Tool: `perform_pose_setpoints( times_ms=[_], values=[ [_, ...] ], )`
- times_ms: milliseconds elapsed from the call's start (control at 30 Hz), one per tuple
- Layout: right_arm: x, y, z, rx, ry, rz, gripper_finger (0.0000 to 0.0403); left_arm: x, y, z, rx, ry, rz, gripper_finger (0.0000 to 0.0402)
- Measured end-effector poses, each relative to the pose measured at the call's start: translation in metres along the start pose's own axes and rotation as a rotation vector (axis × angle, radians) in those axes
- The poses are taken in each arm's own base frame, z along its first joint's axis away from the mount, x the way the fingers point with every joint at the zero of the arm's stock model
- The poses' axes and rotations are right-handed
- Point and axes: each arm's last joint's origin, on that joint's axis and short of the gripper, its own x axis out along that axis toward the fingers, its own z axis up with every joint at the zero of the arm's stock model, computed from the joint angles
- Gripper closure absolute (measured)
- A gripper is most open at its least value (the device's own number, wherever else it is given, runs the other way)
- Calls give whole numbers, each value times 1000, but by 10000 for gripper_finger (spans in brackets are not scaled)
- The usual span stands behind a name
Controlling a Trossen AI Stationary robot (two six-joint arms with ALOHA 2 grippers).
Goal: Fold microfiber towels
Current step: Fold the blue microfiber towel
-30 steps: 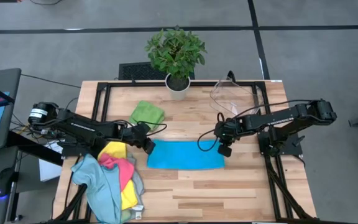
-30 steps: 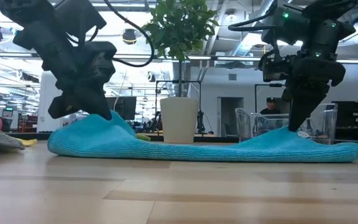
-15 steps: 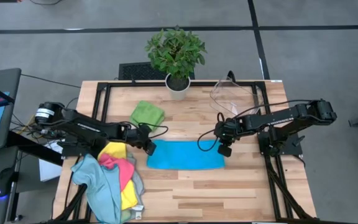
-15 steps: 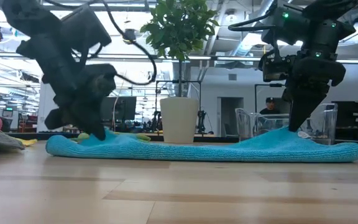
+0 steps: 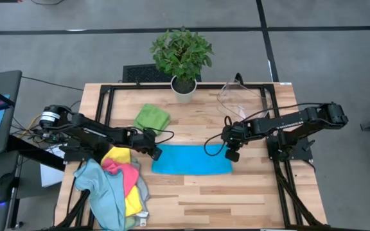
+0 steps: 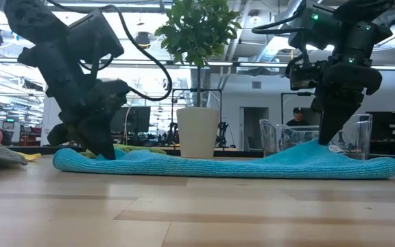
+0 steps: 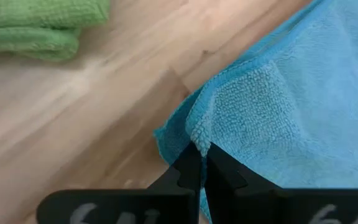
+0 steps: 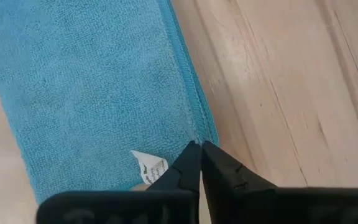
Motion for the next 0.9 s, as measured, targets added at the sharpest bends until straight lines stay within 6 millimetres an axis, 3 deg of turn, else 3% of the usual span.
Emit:
perform_pose_setpoints(
  times_ms=[367,600,900],
  values=[
    [-9,-2,-2,2,-32,-18,347,4,1,-1,-10,-9,27,401],
    [-10,-5,-10,-2,40,-64,327,4,2,-1,-12,-7,32,401],
    [-7,-2,-10,-14,7,-49,347,4,2,-1,-13,-5,32,401]
  ],
)
